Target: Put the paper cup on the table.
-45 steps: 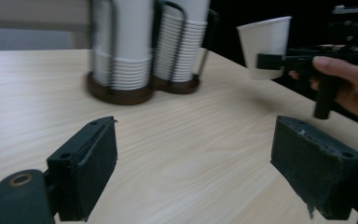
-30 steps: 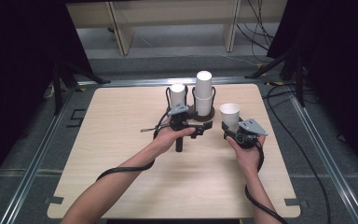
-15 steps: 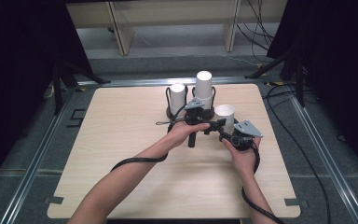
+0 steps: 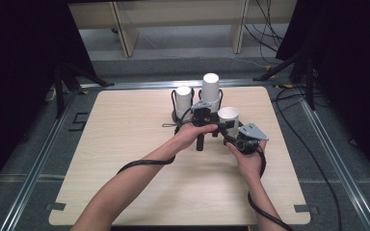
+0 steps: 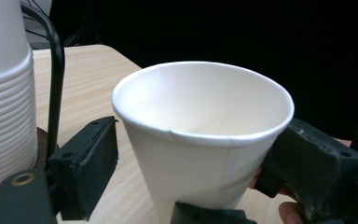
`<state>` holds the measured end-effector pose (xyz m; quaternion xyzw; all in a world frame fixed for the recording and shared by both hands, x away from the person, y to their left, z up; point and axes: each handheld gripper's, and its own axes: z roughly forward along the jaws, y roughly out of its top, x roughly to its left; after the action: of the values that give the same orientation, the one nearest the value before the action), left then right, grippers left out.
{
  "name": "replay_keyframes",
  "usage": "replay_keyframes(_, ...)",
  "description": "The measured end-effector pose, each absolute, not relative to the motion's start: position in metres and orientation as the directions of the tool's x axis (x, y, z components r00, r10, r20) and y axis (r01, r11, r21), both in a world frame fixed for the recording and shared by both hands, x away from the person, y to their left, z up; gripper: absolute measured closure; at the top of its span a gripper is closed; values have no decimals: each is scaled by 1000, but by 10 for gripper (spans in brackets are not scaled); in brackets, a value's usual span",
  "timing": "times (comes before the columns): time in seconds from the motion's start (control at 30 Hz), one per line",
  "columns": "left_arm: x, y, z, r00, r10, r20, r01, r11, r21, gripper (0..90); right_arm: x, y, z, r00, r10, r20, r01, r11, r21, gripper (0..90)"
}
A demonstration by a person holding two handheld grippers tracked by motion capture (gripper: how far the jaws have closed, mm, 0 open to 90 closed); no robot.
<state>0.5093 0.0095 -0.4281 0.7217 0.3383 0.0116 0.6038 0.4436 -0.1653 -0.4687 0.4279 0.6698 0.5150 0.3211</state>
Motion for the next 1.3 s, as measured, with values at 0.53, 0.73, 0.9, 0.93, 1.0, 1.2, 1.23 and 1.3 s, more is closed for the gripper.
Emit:
replay_keyframes(0.53, 503, 7, -428, 842, 502, -195, 313, -161, 936, 223, 446, -163, -469, -447, 895, -6, 244, 128, 961, 304)
replay_keyframes(0.73, 502, 6, -428, 854, 501, -141, 270, -194, 943, 236, 447, -164, -470, -443, 896, -36, 239, 156, 958, 295)
replay_keyframes(0.9, 503, 6, -425, 853, 511, -105, 240, -206, 949, 241, 445, -163, -471, -449, 893, -18, 266, 153, 952, 282)
replay_keyframes(0.93, 503, 6, -425, 854, 510, -101, 238, -211, 948, 241, 445, -164, -471, -452, 892, -17, 271, 155, 950, 283)
replay_keyframes(1.0, 502, 6, -425, 859, 502, -98, 237, -220, 946, 241, 446, -166, -470, -444, 894, -63, 229, 181, 957, 285)
replay_keyframes(1.2, 502, 5, -425, 861, 499, -102, 238, -217, 947, 238, 445, -165, -469, -433, 901, -33, 250, 155, 956, 302)
replay_keyframes(1.23, 502, 5, -426, 860, 501, -100, 237, -218, 947, 236, 444, -165, -469, -438, 899, -21, 258, 148, 955, 304)
replay_keyframes(1.3, 502, 5, -426, 861, 499, -95, 235, -227, 945, 229, 445, -165, -470, -429, 902, -40, 250, 161, 955, 309)
